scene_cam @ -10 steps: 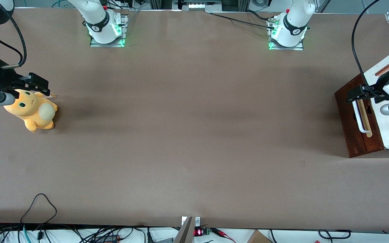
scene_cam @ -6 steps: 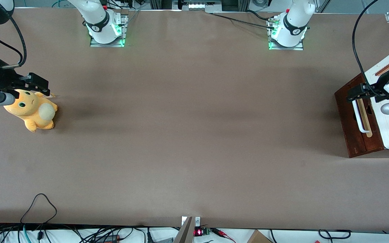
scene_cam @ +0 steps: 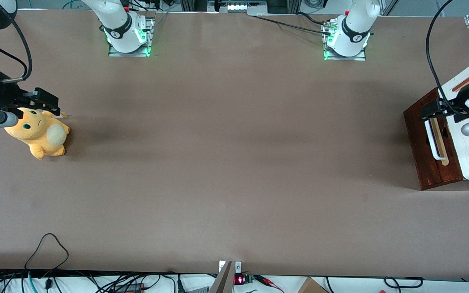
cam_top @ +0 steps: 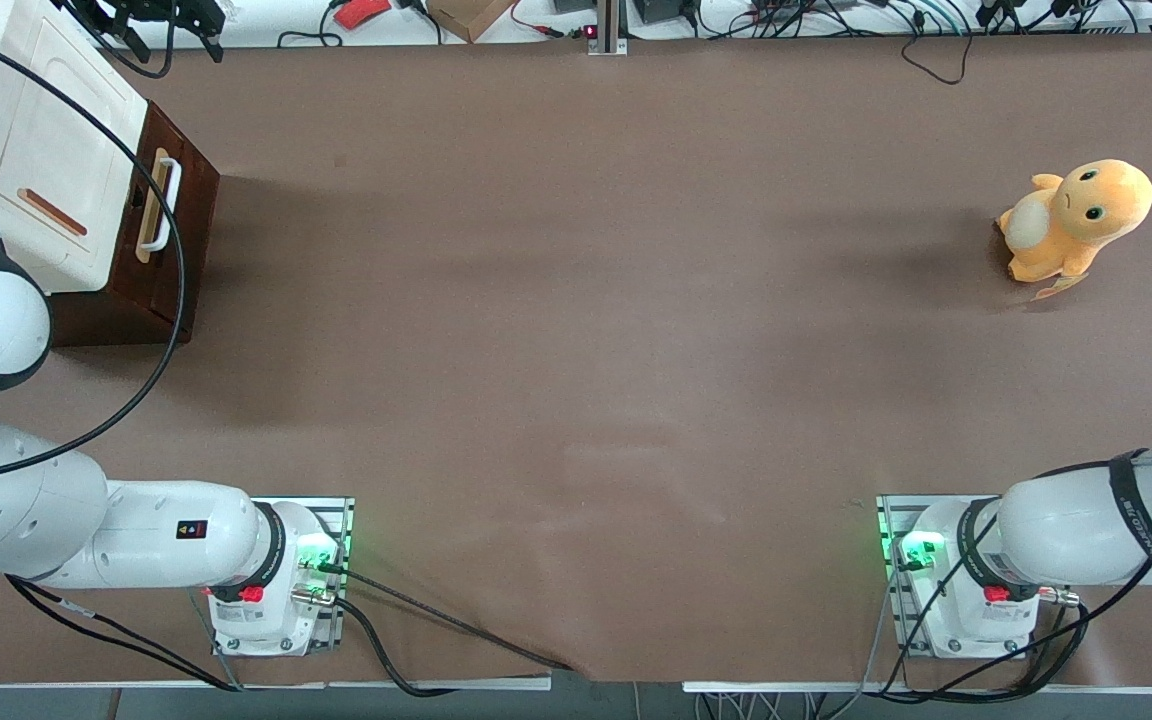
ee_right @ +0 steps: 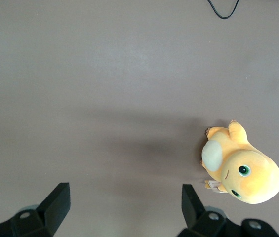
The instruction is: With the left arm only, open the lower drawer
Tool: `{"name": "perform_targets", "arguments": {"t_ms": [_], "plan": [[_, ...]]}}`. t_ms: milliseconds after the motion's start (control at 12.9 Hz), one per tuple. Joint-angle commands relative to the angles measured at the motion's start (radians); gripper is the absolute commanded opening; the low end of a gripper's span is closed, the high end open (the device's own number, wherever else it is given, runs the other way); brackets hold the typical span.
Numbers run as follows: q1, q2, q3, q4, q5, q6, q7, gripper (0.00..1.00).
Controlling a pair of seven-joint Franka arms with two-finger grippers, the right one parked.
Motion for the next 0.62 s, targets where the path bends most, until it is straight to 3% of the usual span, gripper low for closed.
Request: {"name": "perform_targets", "arguments": {"t_ms": [0, 542], "plan": [[0.001, 0.010, 0.002, 0.028, -0.001, -0.027, 0.016, 1.00], [0.004, 0.011, 0.006, 0.019, 0.004, -0.029, 0.029, 1.00]]}}
